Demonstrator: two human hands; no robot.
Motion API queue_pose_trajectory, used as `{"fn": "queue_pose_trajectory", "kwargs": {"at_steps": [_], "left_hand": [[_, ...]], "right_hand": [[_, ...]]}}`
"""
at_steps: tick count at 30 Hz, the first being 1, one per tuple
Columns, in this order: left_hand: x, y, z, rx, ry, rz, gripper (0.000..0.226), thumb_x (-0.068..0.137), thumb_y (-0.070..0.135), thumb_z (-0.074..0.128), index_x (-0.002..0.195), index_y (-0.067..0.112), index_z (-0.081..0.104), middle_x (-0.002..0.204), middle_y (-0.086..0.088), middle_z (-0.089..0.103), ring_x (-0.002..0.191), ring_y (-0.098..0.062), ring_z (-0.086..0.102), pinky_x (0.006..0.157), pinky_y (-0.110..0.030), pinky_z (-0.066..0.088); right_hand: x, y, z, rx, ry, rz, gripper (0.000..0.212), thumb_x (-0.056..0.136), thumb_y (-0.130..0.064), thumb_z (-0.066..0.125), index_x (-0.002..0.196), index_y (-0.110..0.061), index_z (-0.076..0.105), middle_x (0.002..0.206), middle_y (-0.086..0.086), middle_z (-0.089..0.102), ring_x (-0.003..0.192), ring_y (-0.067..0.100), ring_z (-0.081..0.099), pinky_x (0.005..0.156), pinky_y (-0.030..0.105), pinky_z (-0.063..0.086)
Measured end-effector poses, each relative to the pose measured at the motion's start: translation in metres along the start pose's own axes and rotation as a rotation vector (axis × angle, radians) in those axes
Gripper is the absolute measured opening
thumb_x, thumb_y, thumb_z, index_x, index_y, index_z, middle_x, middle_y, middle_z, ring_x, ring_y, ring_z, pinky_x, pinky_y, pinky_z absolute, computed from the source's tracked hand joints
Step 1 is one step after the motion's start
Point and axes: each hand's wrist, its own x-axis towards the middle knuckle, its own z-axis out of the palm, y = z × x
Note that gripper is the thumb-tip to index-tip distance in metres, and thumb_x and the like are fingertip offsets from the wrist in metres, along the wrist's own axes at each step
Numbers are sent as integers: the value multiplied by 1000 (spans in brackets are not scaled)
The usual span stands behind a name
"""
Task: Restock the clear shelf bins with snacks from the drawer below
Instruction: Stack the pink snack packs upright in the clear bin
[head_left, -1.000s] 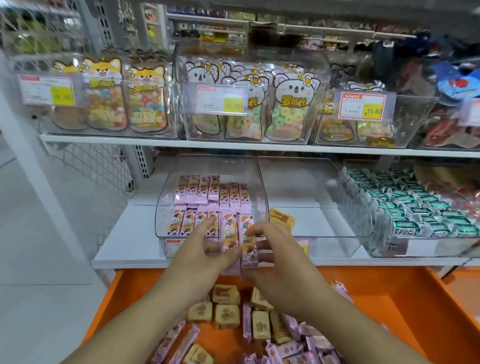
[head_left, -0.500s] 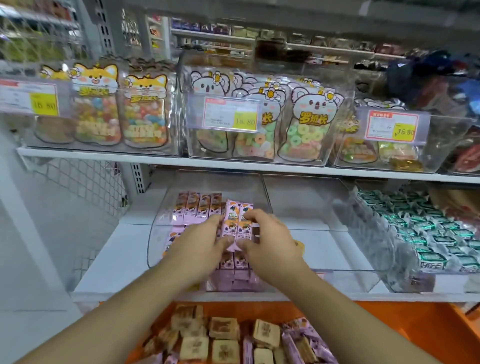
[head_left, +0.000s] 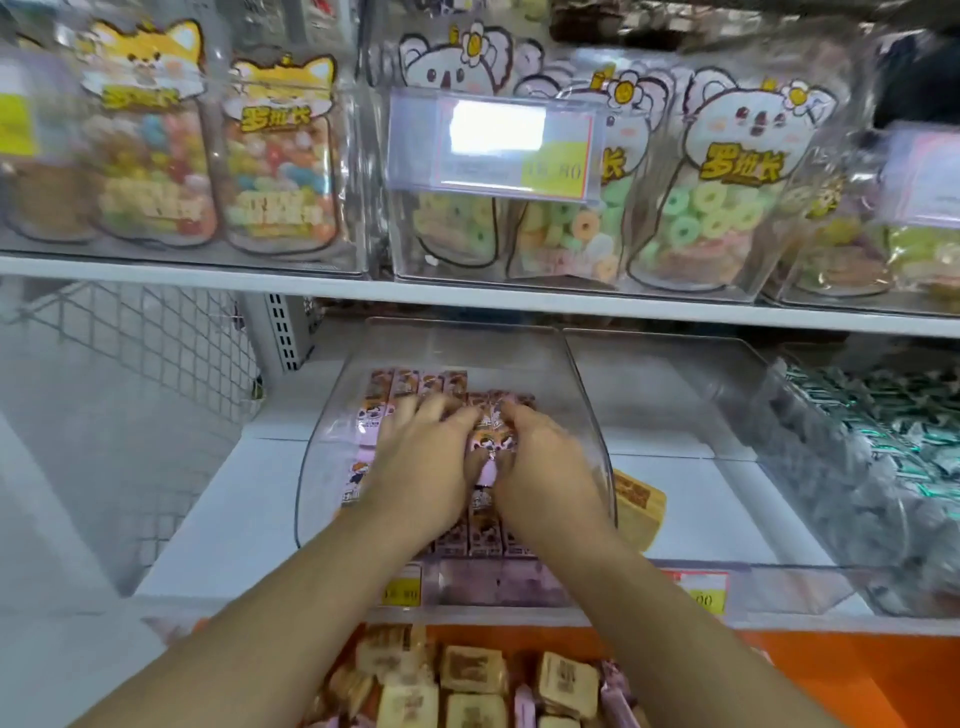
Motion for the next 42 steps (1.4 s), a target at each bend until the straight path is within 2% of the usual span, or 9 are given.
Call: {"fn": "queue_pose_trajectory", "kwargs": {"at_steps": [2, 6, 11, 14, 19, 23, 30, 35, 42], "left_hand": [[-1, -3, 2, -51, 1, 29, 48, 103, 40, 55, 151, 34, 48, 149, 5, 48, 134, -21, 33, 109, -39, 33], [-4, -7, 3, -62, -84, 92, 54, 104, 41, 54, 155, 38, 41, 162, 9, 33, 147, -21, 23, 117, -44, 26], [-6, -11, 4, -22, -113, 122, 54, 107, 40, 48, 159, 39, 33, 168, 11, 23, 153, -23, 15, 123, -48, 22], [-6, -13, 4, 3, -134, 105, 56, 108, 43, 42, 161, 41, 25, 171, 9, 17, 155, -26, 11, 124, -50, 18], [-5, -17, 5, 15, -173, 92, 63, 107, 54, 38, 162, 46, 9, 173, 7, 6, 156, -27, 3, 125, -50, 10], [-5, -23, 3, -34, -182, 106, 62, 108, 48, 40, 161, 50, 9, 173, 8, 5, 157, -26, 0, 127, -50, 9], [-4, -32, -1, -16, -160, 135, 59, 107, 50, 41, 160, 51, 14, 171, 10, 12, 156, -24, 3, 128, -51, 6], [-3, -33, 4, 48, -177, 67, 62, 106, 54, 34, 158, 55, 0, 173, 8, 2, 157, -30, -4, 127, -56, 0], [9, -29, 4, 64, -212, 2, 63, 106, 54, 33, 158, 56, -2, 174, 5, -3, 158, -32, -10, 126, -56, -3]], "right_hand": [[1, 0, 0, 22, -71, 41, 62, 96, -11, 56, 155, -20, 42, 144, 5, 57, 133, 27, 53, 95, 31, 45], [-3, -2, 0, 29, -202, 82, 73, 92, -16, 53, 161, -20, 30, 163, 5, 31, 151, 30, 33, 118, 46, 38], [-8, -2, -1, -7, -180, 120, 59, 87, -15, 54, 145, -23, 42, 140, -3, 25, 129, 28, 47, 96, 39, 42], [-7, -2, -2, 16, -201, 80, 77, 87, -15, 54, 160, -25, 30, 154, -4, 27, 143, 25, 39, 109, 40, 41], [-4, -5, -4, 80, -231, 62, 79, 93, -23, 54, 165, -22, 22, 170, -3, 23, 156, 19, 22, 128, 44, 22], [-5, -8, -10, 54, -284, 50, 73, 105, -38, 50, 167, -30, 13, 173, -16, 3, 159, 9, 4, 123, 38, 7], [-6, -7, -3, 26, -267, 62, 67, 105, -54, 42, 164, -31, 21, 167, -22, 3, 154, 17, 25, 114, 40, 19], [4, -2, 5, 17, -289, 8, 74, 105, -54, 38, 167, -30, 5, 173, -15, -6, 160, 12, -12, 129, 44, 1], [13, -5, 2, -30, -338, 31, 67, 109, -56, 27, 167, -32, 2, 173, -14, -13, 159, 9, -16, 123, 44, -5]]}}
